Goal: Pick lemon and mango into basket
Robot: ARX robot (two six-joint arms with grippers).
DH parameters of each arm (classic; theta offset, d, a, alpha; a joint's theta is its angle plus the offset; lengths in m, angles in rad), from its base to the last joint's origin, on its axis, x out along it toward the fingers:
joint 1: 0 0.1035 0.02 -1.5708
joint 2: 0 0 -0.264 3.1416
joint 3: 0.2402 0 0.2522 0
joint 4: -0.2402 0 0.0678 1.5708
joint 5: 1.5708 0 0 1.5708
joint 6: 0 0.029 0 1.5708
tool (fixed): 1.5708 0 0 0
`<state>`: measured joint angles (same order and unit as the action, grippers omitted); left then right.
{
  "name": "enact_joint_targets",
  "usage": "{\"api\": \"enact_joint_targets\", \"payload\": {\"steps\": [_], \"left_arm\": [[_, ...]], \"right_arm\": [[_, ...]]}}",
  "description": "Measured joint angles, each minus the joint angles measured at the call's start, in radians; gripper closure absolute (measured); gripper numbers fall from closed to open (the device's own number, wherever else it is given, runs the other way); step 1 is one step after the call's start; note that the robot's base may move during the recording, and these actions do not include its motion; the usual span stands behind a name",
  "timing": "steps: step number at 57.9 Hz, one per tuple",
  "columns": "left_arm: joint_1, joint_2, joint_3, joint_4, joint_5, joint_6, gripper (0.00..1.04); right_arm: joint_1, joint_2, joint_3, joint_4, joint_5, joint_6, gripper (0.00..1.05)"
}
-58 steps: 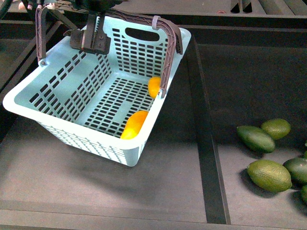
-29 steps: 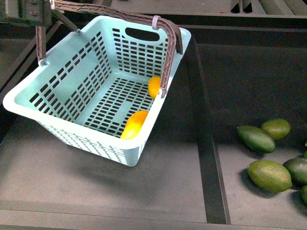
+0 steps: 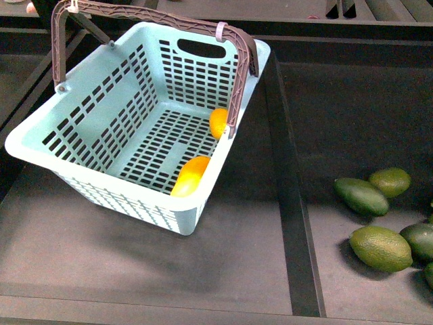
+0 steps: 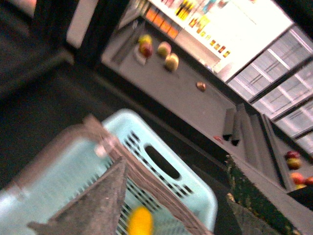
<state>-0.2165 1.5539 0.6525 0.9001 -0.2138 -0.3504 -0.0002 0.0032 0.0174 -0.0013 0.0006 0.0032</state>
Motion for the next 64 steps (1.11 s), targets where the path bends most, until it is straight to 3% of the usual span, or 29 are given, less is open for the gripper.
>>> {"api": "enact_joint_targets", "payload": {"steps": [6, 13, 36, 39, 45, 64], "left_arm": [[0.032, -0.095, -0.128, 0.055, 0.032, 0.224, 0.79], [0.061, -0.170, -0.253, 0.069, 0.068, 0.302, 1.02], [0.140, -0.472, -0.496, 0.016, 0.141, 0.335, 1.01], [0.189, -0.529, -0.524, -0.013, 0.204, 0.337, 1.01], [0.212, -0.556, -0.574, 0.022, 0.208, 0.337, 1.01], [0.212, -0.904, -0.637, -0.270, 0.214, 0.339, 1.01]], "right_arm": [[0.000, 0.000, 0.000, 0.000, 0.000, 0.000, 0.09], [0.000, 0.000, 0.000, 0.000, 0.000, 0.000, 0.09], [0.000, 0.000, 0.000, 0.000, 0.000, 0.000, 0.09], [0.000, 0.000, 0.000, 0.000, 0.000, 0.000, 0.09], [0.000, 0.000, 0.000, 0.000, 0.000, 0.000, 0.09], [0.000, 0.000, 0.000, 0.000, 0.000, 0.000, 0.09]]}}
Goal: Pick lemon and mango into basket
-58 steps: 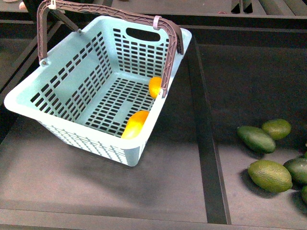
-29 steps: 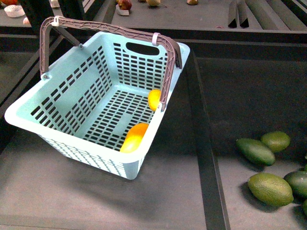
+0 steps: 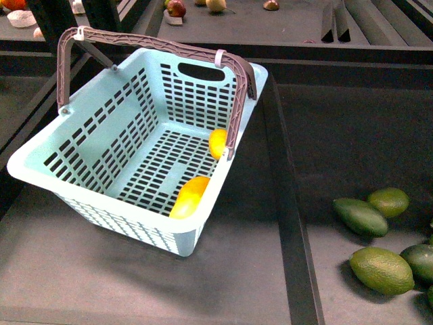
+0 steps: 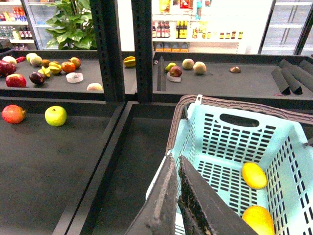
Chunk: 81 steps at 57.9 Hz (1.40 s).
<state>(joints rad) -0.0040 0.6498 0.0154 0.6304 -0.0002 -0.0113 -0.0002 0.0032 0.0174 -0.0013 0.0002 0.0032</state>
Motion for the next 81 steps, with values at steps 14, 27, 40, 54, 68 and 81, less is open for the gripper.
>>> {"api": "enact_joint_targets", "payload": {"steps": [14, 27, 40, 54, 68, 81], "left_arm": [[0.000, -0.200, 0.000, -0.184, 0.000, 0.000, 1.01], [0.000, -0.320, 0.000, -0.300, 0.000, 0.000, 1.01], [0.000, -0.406, 0.000, -0.386, 0.000, 0.000, 1.01], [0.000, -0.483, 0.000, -0.463, 0.000, 0.000, 1.01], [0.000, -0.643, 0.000, -0.628, 0.000, 0.000, 1.01], [0.000, -0.644, 0.000, -0.629, 0.000, 0.000, 1.01]], "right_arm": [[0.000, 0.000, 0.000, 0.000, 0.000, 0.000, 0.09], [0.000, 0.000, 0.000, 0.000, 0.000, 0.000, 0.09], [0.000, 0.000, 0.000, 0.000, 0.000, 0.000, 0.09], [0.000, 0.000, 0.000, 0.000, 0.000, 0.000, 0.09], [0.000, 0.000, 0.000, 0.000, 0.000, 0.000, 0.09], [0.000, 0.000, 0.000, 0.000, 0.000, 0.000, 0.09]]}}
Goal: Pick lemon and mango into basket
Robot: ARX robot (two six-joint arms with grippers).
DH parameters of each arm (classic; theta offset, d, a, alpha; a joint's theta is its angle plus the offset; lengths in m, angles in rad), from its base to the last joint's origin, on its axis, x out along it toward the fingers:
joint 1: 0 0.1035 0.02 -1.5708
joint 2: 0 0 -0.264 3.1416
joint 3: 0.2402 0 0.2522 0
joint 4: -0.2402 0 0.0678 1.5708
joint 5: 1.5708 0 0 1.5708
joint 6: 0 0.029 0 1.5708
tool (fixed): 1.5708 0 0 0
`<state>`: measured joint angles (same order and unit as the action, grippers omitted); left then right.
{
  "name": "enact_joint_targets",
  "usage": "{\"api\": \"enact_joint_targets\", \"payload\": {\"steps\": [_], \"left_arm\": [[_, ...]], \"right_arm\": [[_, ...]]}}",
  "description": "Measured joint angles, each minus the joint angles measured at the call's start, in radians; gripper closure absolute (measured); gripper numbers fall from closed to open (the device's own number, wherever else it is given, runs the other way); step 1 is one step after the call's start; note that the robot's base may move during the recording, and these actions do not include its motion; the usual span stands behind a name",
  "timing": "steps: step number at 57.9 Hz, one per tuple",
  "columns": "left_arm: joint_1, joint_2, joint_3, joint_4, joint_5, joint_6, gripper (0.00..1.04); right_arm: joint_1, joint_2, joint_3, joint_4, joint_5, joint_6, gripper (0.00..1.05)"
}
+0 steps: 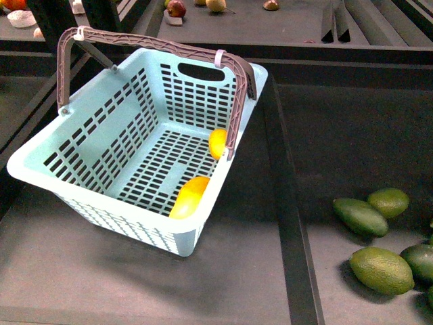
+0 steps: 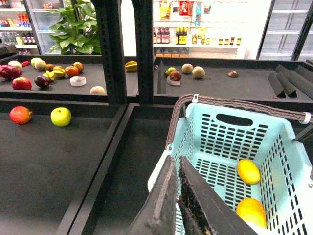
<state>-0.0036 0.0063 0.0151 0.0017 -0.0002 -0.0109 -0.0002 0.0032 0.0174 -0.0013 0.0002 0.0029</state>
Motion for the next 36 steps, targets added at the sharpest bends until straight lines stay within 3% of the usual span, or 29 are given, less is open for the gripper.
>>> {"api": "enact_joint_targets", "payload": {"steps": [4, 32, 36], "left_arm": [[0.000, 0.000, 0.000, 0.000, 0.000, -0.001, 1.01], [0.000, 0.000, 0.000, 0.000, 0.000, 0.000, 0.08], [0.000, 0.000, 0.000, 0.000, 0.000, 0.002, 0.08]], "right_arm": [[0.000, 0.000, 0.000, 0.000, 0.000, 0.000, 0.09], [0.000, 0.000, 0.000, 0.000, 0.000, 0.000, 0.09], [0.000, 0.000, 0.000, 0.000, 0.000, 0.000, 0.09]]}}
